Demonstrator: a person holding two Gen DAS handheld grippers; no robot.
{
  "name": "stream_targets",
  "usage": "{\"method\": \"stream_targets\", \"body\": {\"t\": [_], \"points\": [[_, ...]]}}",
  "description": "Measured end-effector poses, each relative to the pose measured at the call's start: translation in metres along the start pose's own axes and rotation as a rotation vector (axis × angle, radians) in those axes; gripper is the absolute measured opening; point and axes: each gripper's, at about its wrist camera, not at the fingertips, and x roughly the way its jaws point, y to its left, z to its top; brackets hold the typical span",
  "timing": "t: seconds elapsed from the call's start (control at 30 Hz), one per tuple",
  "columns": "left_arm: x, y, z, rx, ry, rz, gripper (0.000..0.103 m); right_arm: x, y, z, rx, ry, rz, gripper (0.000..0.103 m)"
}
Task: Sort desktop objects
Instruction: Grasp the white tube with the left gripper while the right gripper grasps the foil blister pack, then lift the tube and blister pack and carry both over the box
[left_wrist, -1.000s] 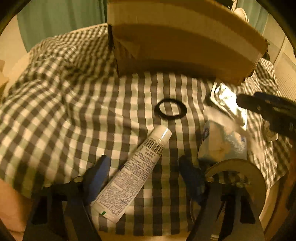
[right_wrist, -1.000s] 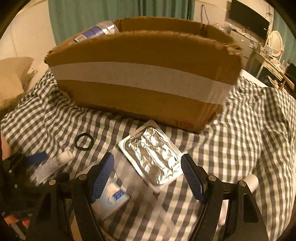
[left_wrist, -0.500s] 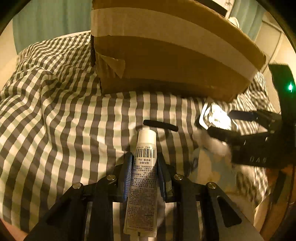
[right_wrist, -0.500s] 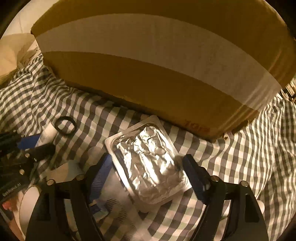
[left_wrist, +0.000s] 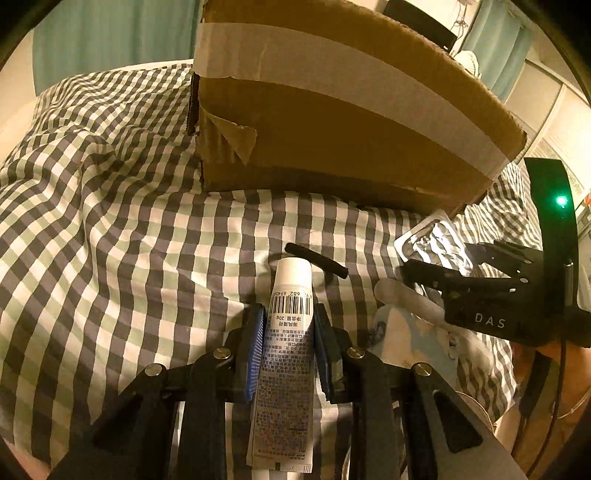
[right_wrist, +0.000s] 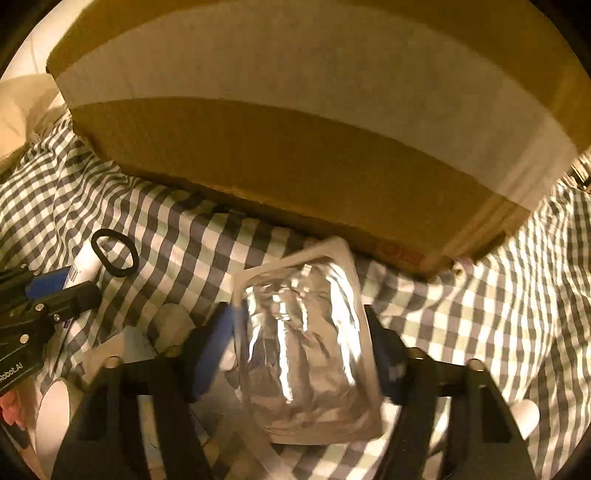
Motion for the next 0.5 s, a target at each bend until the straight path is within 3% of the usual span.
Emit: {"method": "stream_targets", "body": {"t": [0.23, 0.5], "points": [[-0.021, 0.0, -0.008, 0.013, -0.035, -0.011, 0.026, -0.035, 0.006, -0.016, -0.003, -0.04, -0.07, 0.062], [-0.051, -0.002, -0.01, 0.038, -0.094, -0.034, 0.026, -0.099, 0.001, -0.025, 0.079, -0.152, -0.031, 0.062]]}}
